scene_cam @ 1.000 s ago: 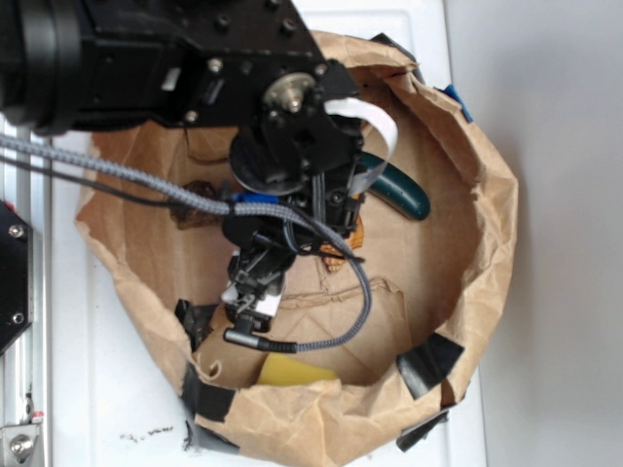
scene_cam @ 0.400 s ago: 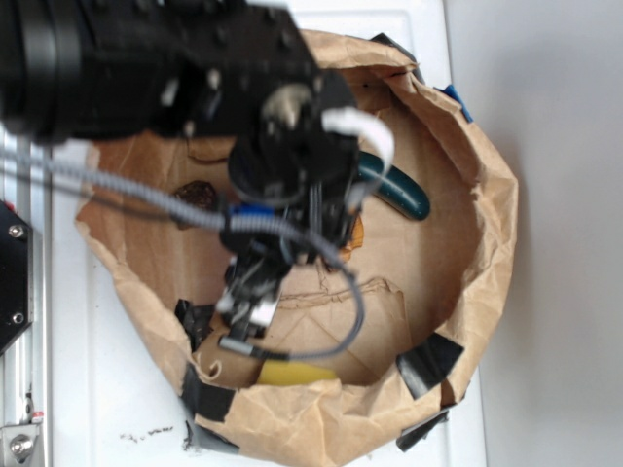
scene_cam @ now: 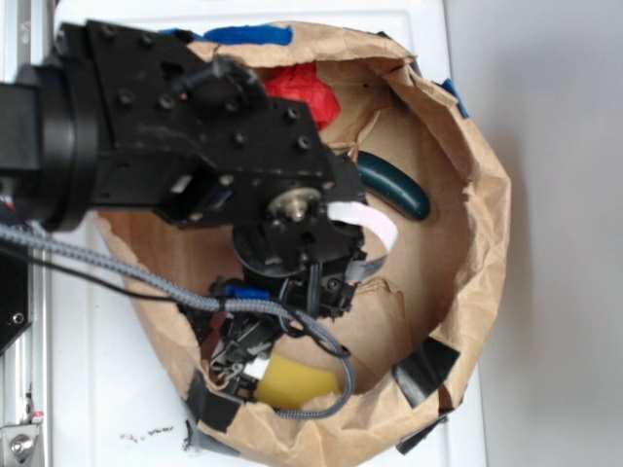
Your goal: Grab the green sponge.
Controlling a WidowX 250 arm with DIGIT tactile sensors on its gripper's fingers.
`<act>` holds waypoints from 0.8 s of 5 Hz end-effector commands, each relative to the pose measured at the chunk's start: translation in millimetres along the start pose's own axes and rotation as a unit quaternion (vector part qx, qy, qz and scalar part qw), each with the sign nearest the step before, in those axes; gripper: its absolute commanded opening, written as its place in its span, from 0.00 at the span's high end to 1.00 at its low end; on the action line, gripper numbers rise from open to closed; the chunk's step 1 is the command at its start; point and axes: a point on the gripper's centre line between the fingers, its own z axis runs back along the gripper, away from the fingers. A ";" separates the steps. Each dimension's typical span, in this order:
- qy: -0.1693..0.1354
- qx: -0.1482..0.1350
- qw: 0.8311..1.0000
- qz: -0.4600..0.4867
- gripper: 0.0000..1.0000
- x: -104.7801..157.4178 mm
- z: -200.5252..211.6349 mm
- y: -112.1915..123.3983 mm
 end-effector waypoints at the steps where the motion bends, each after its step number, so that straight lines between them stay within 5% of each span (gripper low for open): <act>1: -0.079 0.004 0.996 -0.039 0.00 30.2 2.4 -11.7; 2: -0.072 -0.028 0.996 -0.042 0.00 36.3 -8.7 -12.2; 4: -0.061 -0.036 0.994 -0.085 0.00 34.9 -13.3 -28.2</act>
